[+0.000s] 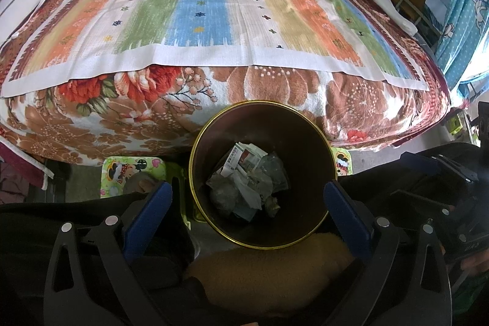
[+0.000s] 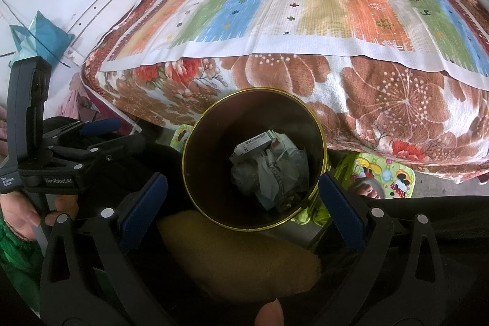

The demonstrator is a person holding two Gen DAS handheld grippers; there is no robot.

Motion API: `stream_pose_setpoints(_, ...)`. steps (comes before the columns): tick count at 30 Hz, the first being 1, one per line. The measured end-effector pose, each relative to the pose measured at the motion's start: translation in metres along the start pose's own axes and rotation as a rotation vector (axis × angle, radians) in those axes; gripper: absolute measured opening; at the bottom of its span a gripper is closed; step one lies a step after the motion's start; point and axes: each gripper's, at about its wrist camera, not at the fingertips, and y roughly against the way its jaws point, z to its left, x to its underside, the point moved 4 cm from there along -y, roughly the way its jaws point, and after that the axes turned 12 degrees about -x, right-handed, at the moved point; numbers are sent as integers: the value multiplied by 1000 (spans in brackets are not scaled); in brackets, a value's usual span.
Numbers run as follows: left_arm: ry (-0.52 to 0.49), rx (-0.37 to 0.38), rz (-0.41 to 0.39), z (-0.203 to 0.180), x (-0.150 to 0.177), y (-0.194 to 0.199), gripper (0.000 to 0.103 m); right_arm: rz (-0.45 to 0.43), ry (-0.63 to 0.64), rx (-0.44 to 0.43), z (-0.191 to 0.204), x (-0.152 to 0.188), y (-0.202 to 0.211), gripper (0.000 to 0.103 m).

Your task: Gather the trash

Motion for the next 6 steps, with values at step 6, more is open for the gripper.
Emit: stream_pose_setpoints(6, -10, 2, 8, -3, 2, -3, 97, -11, -8, -1, 3, 0, -2, 94)
